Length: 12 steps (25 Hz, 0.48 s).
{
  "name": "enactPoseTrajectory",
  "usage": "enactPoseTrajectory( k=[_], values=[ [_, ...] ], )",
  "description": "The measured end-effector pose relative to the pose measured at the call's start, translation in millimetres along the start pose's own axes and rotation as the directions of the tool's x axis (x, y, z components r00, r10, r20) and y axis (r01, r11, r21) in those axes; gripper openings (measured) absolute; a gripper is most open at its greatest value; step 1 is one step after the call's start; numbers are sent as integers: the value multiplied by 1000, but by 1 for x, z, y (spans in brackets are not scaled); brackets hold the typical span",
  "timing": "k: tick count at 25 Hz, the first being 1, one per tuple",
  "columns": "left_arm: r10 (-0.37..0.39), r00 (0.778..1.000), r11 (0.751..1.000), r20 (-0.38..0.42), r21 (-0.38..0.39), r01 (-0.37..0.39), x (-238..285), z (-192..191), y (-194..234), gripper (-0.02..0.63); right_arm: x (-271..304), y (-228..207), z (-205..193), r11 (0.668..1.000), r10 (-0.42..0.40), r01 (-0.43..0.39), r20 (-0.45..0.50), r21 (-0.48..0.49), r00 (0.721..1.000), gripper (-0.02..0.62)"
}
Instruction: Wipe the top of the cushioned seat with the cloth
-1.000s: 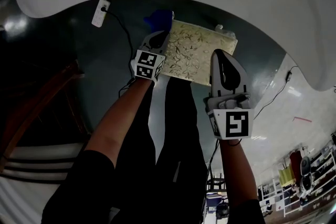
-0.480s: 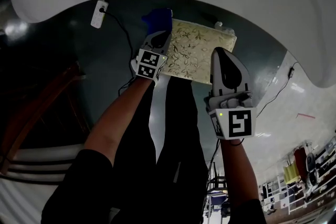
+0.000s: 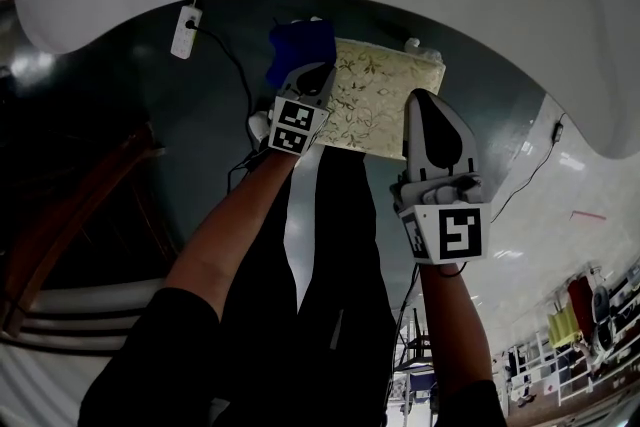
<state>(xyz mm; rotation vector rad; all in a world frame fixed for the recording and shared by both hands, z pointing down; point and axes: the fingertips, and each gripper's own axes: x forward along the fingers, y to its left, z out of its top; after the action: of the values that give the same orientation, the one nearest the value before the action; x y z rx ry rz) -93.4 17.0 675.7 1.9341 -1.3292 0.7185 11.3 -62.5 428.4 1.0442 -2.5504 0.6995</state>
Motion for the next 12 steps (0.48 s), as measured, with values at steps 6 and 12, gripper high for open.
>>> enactPoseTrajectory(
  k=[6, 12],
  values=[
    [-10, 1000, 1000, -8, 17, 10, 3, 3, -9, 35, -5, -10, -6, 998, -24, 24, 1, 55, 1000, 37],
    [-18, 1000, 1000, -12, 7, 18, 7, 6, -17, 35, -6, -19, -9, 994, -66, 66, -3, 86, 998, 37]
  ],
)
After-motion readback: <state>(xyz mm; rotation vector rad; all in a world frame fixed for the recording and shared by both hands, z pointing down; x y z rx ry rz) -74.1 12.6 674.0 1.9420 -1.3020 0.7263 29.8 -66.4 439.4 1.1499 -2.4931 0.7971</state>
